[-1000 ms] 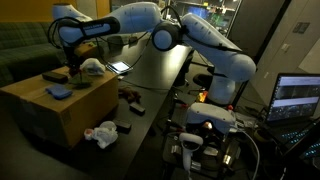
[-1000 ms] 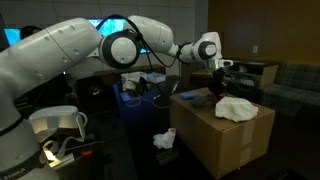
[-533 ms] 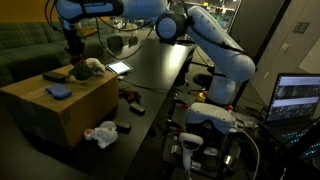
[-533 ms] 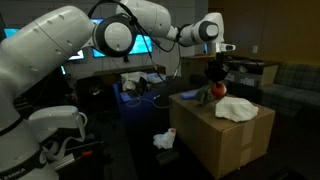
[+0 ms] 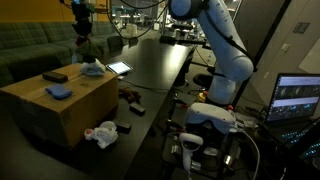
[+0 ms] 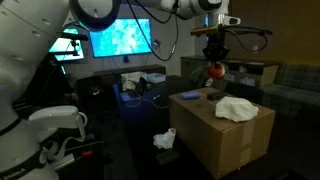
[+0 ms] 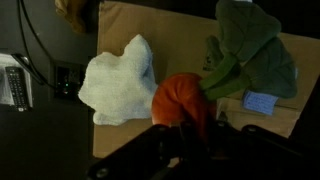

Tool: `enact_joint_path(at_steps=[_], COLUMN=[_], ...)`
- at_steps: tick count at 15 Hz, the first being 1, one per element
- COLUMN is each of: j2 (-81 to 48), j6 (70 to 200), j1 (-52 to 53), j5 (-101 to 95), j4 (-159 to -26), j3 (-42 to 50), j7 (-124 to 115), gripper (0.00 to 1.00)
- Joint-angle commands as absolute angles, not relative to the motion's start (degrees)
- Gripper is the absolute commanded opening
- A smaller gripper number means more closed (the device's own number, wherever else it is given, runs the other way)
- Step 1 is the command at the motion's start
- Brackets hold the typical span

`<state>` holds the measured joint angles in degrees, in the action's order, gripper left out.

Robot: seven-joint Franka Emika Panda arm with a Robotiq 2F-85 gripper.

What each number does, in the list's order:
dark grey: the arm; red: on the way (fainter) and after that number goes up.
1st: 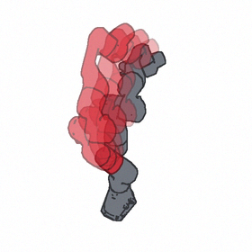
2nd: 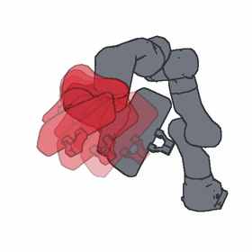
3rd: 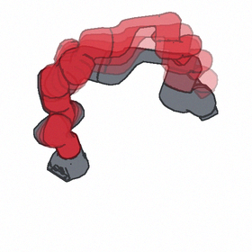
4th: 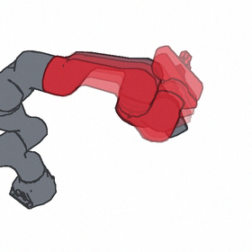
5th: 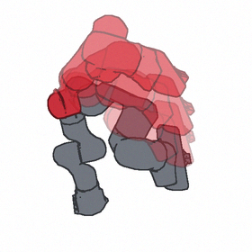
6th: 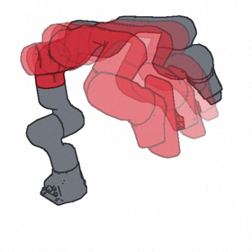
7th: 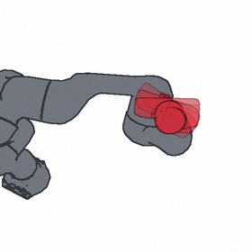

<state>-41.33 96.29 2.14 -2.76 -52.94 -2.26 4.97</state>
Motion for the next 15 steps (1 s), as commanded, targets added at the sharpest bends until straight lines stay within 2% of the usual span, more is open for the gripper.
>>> enact_joint_path(at_steps=[1,9,15], j2=[-31.6,-19.6,-14.9], j6=[97.7,98.7,107.4], j1=[-0.4,-3.9,-4.4], j5=[0.4,6.9,7.5], j4=[-67.0,-89.4,-107.8], j3=[-3.0,-1.4,1.3], j7=[4.7,3.9,0.6], gripper=[0.03,0.03,0.03])
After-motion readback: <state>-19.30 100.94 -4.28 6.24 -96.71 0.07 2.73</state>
